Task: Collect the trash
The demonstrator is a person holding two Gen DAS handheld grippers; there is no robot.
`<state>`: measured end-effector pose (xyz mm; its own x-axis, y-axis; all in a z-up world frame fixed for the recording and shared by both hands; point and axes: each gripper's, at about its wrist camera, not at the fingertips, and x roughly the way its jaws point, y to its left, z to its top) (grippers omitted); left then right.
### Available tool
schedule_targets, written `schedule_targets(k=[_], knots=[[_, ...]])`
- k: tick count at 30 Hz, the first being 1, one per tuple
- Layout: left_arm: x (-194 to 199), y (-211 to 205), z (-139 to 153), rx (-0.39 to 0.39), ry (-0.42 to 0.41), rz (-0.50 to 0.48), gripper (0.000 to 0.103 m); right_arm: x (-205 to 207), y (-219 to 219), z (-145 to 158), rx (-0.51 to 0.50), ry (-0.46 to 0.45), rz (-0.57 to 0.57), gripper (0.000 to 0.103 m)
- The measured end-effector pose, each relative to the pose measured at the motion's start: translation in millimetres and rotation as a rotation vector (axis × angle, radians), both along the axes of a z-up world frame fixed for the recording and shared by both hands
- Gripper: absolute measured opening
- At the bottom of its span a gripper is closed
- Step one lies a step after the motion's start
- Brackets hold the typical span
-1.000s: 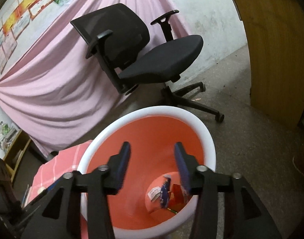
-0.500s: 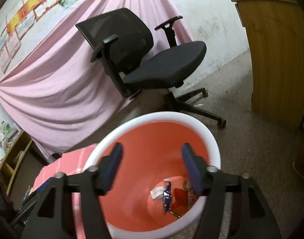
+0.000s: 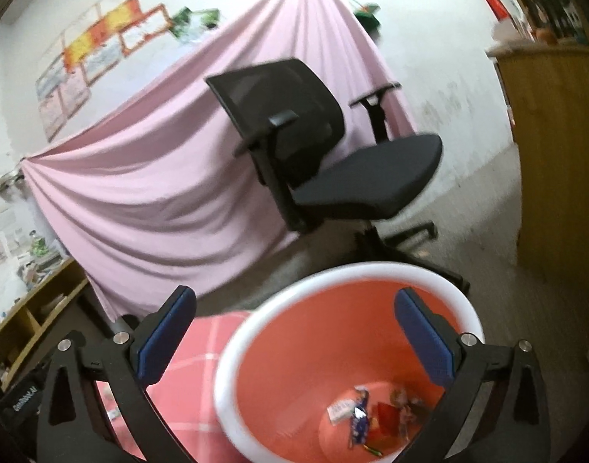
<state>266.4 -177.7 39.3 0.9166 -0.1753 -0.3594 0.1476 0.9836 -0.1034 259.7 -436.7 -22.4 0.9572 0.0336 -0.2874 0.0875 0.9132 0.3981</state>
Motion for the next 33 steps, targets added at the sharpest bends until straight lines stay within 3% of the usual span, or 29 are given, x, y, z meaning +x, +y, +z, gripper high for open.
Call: schedule_targets(k=[11, 19, 26, 33], knots=[[-31, 86, 8, 0.030, -0.153, 0.148, 0.101, 0, 80, 21, -0.106, -0.164, 0.109, 0.103], [-53, 134, -4, 0.071, -0.206, 0.205, 0.101, 2, 134, 23, -0.185, -0.214, 0.191, 0.103], [-57, 158, -20, 0.114, -0.220, 0.245, 0.101, 6, 171, 15, -0.259, -0.177, 0.255, 0.103], [-51, 185, -35, 0.047, -0.190, 0.238, 0.101, 18, 201, -2, -0.345, -0.025, 0.310, 0.103]])
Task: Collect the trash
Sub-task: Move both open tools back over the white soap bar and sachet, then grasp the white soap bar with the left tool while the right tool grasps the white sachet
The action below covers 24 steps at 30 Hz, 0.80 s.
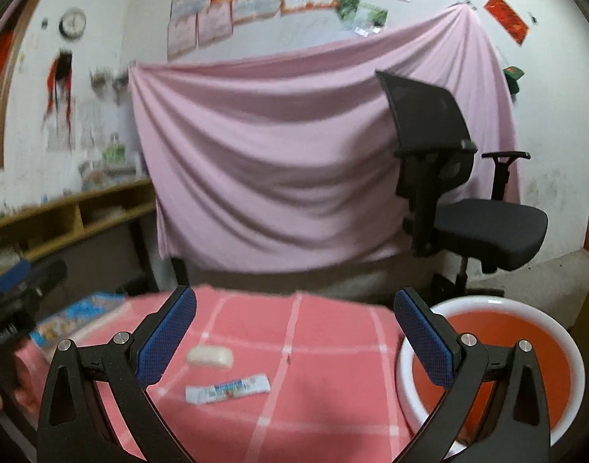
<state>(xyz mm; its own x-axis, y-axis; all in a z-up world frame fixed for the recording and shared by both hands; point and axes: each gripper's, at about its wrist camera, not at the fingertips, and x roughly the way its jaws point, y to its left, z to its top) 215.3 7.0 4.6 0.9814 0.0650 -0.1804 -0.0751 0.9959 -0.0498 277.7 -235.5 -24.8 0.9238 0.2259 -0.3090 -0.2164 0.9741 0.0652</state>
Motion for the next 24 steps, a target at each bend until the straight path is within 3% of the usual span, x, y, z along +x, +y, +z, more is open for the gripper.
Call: schedule_targets(k=[6, 10, 14, 24], knots=[[14, 17, -3, -0.060, 0.102, -0.015, 0.101, 21, 17, -25, -0.003, 0.237, 0.051, 0.103], [30, 20, -6, -0.050, 0.190, -0.020, 0.101, 32, 31, -40, -0.022, 0.364, 0.117, 0.078], [47, 18, -18, -0.050, 0.303, -0.040, 0.101, 34, 41, -50, -0.055, 0.432, 0.165, 0.068], [69, 17, -37, -0.095, 0.463, -0.058, 0.100, 63, 46, -68, 0.022, 0.571, 0.219, 0.068]])
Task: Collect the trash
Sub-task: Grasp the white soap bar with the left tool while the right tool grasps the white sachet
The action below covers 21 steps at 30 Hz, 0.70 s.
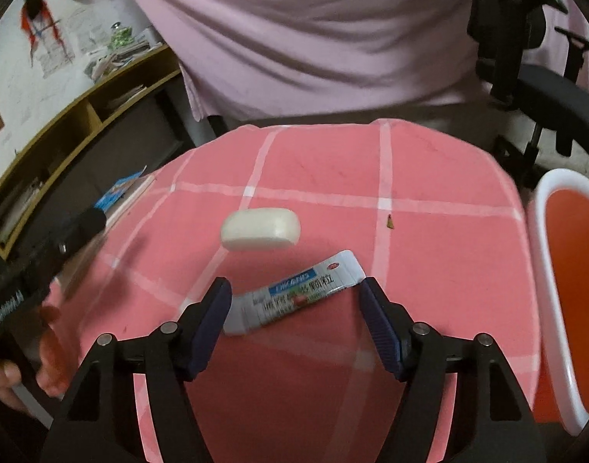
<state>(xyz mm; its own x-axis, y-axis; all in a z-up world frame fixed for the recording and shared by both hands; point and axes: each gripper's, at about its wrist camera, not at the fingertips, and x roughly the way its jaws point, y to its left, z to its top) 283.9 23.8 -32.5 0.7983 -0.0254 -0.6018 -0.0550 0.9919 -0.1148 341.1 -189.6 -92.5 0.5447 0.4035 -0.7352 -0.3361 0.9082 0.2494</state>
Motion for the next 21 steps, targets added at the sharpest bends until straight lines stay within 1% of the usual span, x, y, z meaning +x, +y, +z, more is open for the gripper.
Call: schedule_targets(k=[1, 2, 4, 6, 9, 10, 11, 13, 16, 19, 21], knots=[[1, 0, -1, -0.005, 0.010, 0.000, 0.100, 2, 1, 0, -0.010, 0.001, -0.002, 0.063], [2, 0, -3, -0.010, 0.018, 0.001, 0.100, 4, 4, 0, -0.037, -0.002, -0.008, 0.053], [4, 1, -3, -0.013, 0.027, -0.005, 0.100, 5, 7, 0, -0.056, -0.004, -0.004, 0.043], [7, -1, -5, -0.016, 0.043, -0.021, 0.100, 4, 8, 0, -0.061, -0.004, 0.020, 0.036], [15, -4, -8, -0.018, 0.077, -0.052, 0.099, 4, 9, 1, -0.106, -0.018, 0.055, 0.024], [17, -6, -10, -0.017, 0.089, -0.061, 0.097, 2, 6, 1, -0.128, -0.029, 0.065, 0.015], [20, -8, -11, -0.017, 0.100, -0.072, 0.094, 4, 3, 1, -0.138, -0.033, 0.072, 0.011], [24, -13, -13, -0.016, 0.120, -0.095, 0.094, 5, -7, 1, -0.123, -0.030, 0.075, 0.010], [32, -27, -17, -0.006, 0.152, -0.156, 0.092, 9, -19, 1, -0.104, -0.026, 0.055, 0.007], [40, -43, -22, 0.018, 0.182, -0.222, 0.081, 12, -30, 3, -0.100, -0.030, 0.028, 0.007], [47, -54, -24, 0.028, 0.195, -0.252, 0.081, 14, -37, 4, -0.100, -0.034, 0.009, 0.007]])
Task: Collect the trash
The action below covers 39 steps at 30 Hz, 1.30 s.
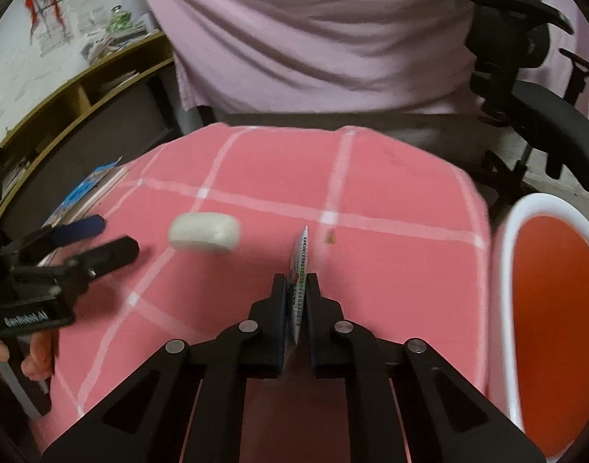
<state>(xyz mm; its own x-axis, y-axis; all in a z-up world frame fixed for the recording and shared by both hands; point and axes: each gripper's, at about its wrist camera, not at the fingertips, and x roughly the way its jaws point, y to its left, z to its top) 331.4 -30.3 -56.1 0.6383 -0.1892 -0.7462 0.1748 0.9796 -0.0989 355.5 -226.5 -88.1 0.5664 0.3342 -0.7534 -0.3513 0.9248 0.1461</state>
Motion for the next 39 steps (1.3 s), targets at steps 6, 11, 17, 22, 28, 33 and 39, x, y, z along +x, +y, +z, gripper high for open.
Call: schedule_targets(k=[6, 11, 17, 22, 28, 33, 39], knots=[[18, -23, -4, -0.036, 0.034, -0.043, 0.081, 6, -26, 1, 0.047, 0.006, -0.046, 0.007], [32, -46, -8, -0.012, 0.072, -0.059, 0.081, 8, -42, -1, 0.074, 0.010, -0.070, 0.007], [45, -63, -12, 0.067, 0.087, 0.030, 0.066, 7, -50, -2, 0.095, 0.010, -0.069, 0.007], [38, -70, -14, 0.115, 0.066, 0.044, 0.052, 4, -51, -3, 0.108, 0.004, -0.052, 0.007], [30, -71, -13, 0.101, 0.034, 0.103, 0.052, -3, -57, 1, 0.125, -0.033, -0.064, 0.007], [6, -65, 1, 0.060, -0.055, 0.155, 0.052, -12, -65, 9, 0.150, -0.097, -0.100, 0.007], [-18, -79, 23, 0.047, -0.171, 0.133, 0.052, -25, -73, 22, 0.179, -0.196, -0.138, 0.007]])
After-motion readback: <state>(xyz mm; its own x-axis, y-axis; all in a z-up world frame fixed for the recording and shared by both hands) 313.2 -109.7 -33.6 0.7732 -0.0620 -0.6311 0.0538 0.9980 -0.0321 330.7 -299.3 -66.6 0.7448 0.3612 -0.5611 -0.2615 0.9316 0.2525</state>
